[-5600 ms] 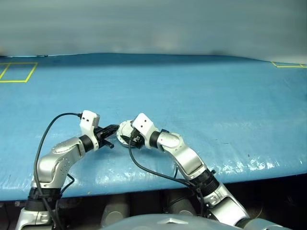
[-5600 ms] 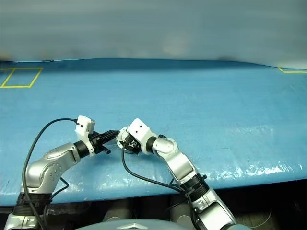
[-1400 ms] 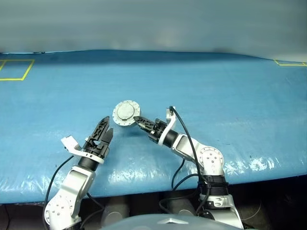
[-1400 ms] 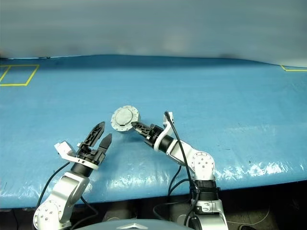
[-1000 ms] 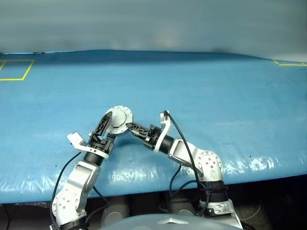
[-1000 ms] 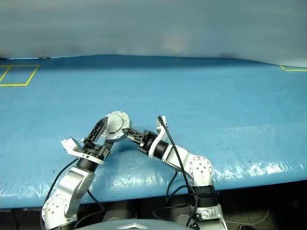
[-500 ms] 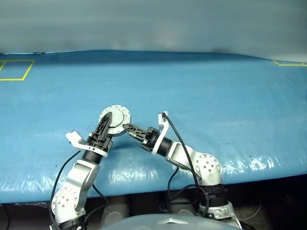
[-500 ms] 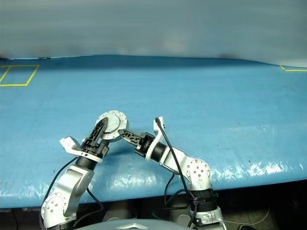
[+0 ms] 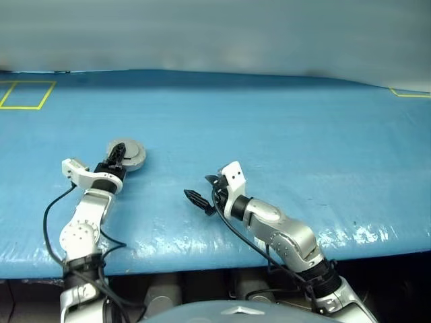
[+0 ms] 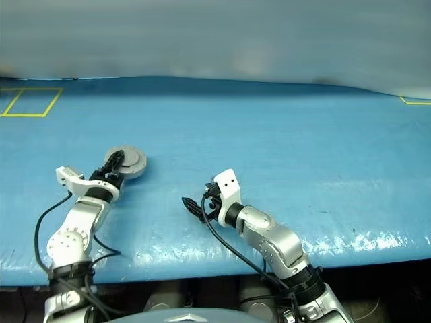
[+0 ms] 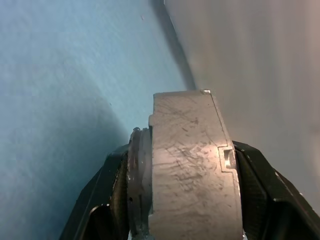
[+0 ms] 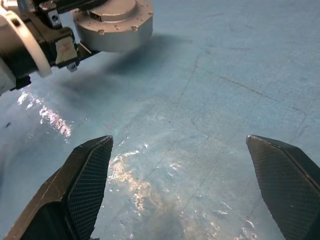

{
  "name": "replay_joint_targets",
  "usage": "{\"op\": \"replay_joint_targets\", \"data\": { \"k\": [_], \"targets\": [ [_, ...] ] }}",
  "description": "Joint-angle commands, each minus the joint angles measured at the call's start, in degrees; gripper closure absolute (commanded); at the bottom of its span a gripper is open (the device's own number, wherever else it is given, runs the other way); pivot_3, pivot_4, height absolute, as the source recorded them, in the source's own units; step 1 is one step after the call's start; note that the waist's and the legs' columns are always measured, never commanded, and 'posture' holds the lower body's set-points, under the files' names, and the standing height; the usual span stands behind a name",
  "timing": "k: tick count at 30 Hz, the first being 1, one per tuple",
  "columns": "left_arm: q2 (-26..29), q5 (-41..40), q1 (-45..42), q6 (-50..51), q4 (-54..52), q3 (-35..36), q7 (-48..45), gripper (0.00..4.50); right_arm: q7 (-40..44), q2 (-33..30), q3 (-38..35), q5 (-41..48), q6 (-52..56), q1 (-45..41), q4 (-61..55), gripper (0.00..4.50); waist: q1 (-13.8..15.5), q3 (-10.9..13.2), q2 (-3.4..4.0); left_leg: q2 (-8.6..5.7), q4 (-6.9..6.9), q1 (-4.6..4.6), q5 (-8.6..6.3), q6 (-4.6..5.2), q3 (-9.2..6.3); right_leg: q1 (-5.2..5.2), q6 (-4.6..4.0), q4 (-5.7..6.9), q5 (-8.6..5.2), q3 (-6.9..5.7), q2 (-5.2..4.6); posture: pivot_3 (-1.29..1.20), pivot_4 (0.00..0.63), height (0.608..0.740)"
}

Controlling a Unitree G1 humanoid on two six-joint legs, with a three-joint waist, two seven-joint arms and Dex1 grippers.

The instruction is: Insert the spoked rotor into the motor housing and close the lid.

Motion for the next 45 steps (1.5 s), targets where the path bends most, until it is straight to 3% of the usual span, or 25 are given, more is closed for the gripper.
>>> {"op": "replay_joint_targets", "data": {
  "k": [1, 7, 12, 16, 18, 19, 26, 31, 33, 37, 42, 45],
  "targets": [
    [1.45, 5.04, -9.87, -1.24, 7.62, -0.35, -4.52, 2.08, -0.97, 1.69, -0.52, -4.97, -2.99, 0.67, 0.52, 0.00, 0.02, 0.00, -0.05, -0.02, 0.00, -0.01, 0.00, 0.00, -0.01, 0.00, 0.01, -0.01, 0.01, 0.00, 0.00, 0.00, 0.150, 0.740],
    [1.88, 15.79, -21.60, -4.46, 25.95, -0.63, -7.59, 2.08, -0.09, 4.56, -1.18, -8.21, -4.80, 2.91, 0.75, 0.00, -0.61, 0.01, -0.07, -0.02, -0.08, 0.01, 0.02, -0.03, -0.01, -0.02, 0.03, -0.05, 0.02, 0.02, -0.01, 0.00, 0.150, 0.740],
    [1.36, 21.72, -26.51, -4.72, 36.92, -0.05, -7.04, 2.08, 0.90, 4.85, -1.97, -9.83, -4.45, 4.97, -0.30, 0.00, -0.67, 0.01, -0.07, -0.02, -0.16, 0.02, 0.02, -0.05, -0.07, -0.01, 0.02, -0.01, 0.01, -0.08, -0.02, 0.00, 0.150, 0.740],
    [0.95, 23.56, -25.57, -2.55, 36.83, 0.98, -6.49, 0.76, 1.22, 5.01, -2.58, -10.61, -3.95, 6.01, -0.92, 0.00, -0.67, 0.00, -0.08, -0.03, -0.13, 0.14, 0.02, -0.04, -0.08, 0.10, 0.03, 0.03, 0.01, -0.06, -0.08, 0.00, 0.150, 0.740],
    [0.97, 23.67, -22.64, 1.16, 33.26, 1.37, -4.85, 0.12, 1.30, 5.26, -2.73, -10.92, -3.54, 6.57, -1.27, 0.00, -0.82, -0.02, -0.05, -0.03, -0.10, 0.20, 0.02, -0.04, -0.08, 0.15, 0.03, 0.05, 0.01, -0.05, -0.08, 0.00, 0.150, 0.740],
    [0.89, 23.58, -21.43, 2.65, 31.64, 1.69, -3.99, 0.05, 1.36, 5.38, -2.75, -11.06, -3.39, 6.83, -1.43, 0.00, -0.99, -0.03, -0.04, -0.02, -0.11, 0.26, 0.02, -0.04, -0.05, 0.17, 0.03, 0.08, 0.01, -0.01, -0.09, 0.00, 0.150, 0.740],
    [0.45, 19.19, -2.22, 19.75, 5.19, 2.60, 3.22, 0.05, 2.42, 5.95, -2.33, -11.56, -1.96, 7.03, -1.72, 0.00, -2.06, -0.31, 0.34, 0.39, -0.18, 0.50, 0.02, -0.06, 0.13, 0.24, 0.02, 0.20, 0.02, 0.21, -0.09, 0.00, 0.150, 0.740],
    [7.86, 23.94, 14.84, 22.73, -16.39, -4.89, -4.52, 0.05, 3.58, 5.42, -3.48, -11.63, -1.00, 6.45, -1.95, 0.00, -2.90, -0.41, 0.42, 0.42, -0.43, 1.08, 0.01, -0.09, 0.40, 0.53, -0.14, 0.25, -0.06, 0.39, -0.13, 0.00, 0.150, 0.740],
    [9.67, 25.11, 19.83, 21.55, -22.38, -6.87, -7.71, 0.05, 3.94, 5.25, -4.45, -11.52, -1.28, 6.43, -2.00, 0.00, -2.87, -0.42, 0.43, 0.49, -0.46, 1.17, 0.04, -0.15, 0.49, 0.50, -0.52, 0.30, -0.22, 0.39, -0.14, 0.00, 0.150, 0.740],
    [12.73, 37.28, 30.57, 10.45, -33.74, -13.72, -12.66, 0.05, 4.71, 4.50, -6.17, -12.52, -4.11, 6.68, -1.67, 0.00, -2.36, -0.41, 0.44, 0.51, -0.46, 1.19, 0.09, -0.19, 0.53, 0.36, -0.71, 0.32, -0.27, 0.37, -0.21, 0.00, 0.150, 0.740],
    [10.61, 54.43, 40.55, -9.01, -37.69, -22.89, -14.63, 0.05, 4.39, 1.89, -4.90, -18.97, -12.41, 7.33, -0.51, 0.00, -1.26, -0.39, 0.39, 0.49, -0.57, 1.02, 0.04, -0.13, 0.69, 0.03, -0.79, 0.11, -0.23, 0.34, -0.71, 0.00, 0.150, 0.740],
    [6.31, 58.76, 42.82, -16.60, -36.25, -24.01, -12.60, 0.05, 5.18, 1.80, -5.25, -19.65, -15.26, 7.83, -0.20, 0.00, -0.77, -0.39, 0.38, 0.46, -0.64, 0.79, 0.02, -0.08, 0.81, 0.05, -0.80, 0.08, -0.24, 0.37, -0.80, 0.00, 0.150, 0.740]
  ]
}}
